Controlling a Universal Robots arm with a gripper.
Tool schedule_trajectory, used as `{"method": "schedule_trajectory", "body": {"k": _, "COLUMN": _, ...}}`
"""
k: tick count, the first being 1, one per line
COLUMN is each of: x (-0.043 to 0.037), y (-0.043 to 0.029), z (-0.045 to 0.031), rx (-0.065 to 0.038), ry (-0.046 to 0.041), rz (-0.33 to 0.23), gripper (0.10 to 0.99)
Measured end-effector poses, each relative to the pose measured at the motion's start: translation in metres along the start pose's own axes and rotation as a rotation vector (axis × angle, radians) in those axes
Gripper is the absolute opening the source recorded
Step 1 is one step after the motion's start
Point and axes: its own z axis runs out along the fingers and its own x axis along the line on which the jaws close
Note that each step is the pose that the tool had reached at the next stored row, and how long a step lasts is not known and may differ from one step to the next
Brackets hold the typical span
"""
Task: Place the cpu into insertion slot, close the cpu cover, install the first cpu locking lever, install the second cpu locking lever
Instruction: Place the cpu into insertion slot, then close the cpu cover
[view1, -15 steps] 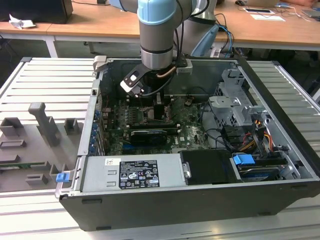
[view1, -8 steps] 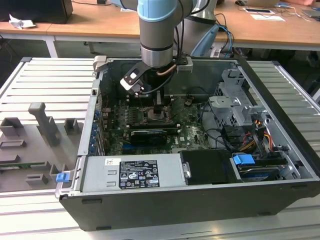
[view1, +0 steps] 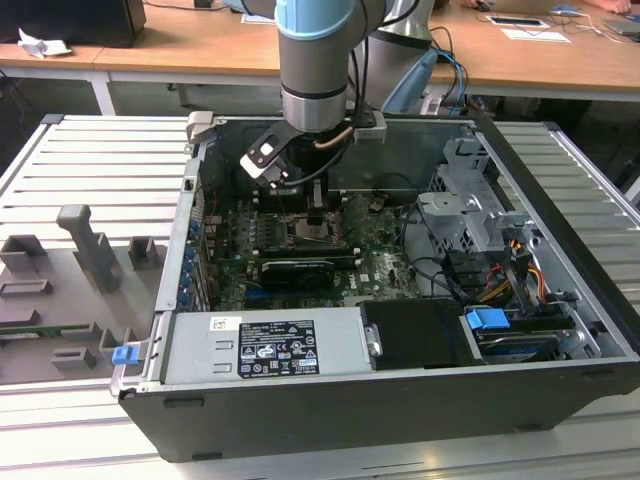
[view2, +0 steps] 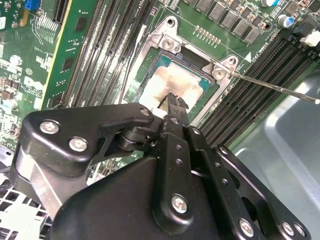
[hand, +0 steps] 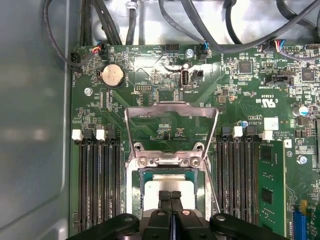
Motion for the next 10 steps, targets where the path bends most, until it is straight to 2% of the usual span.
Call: {"method": "schedule_trajectory", "body": {"k": 10, "x": 0.0001, "y": 0.0004, "z": -0.0056, "rx": 0.000, "ry": 0.0000, "rz": 0.000, "gripper": 0.106}}
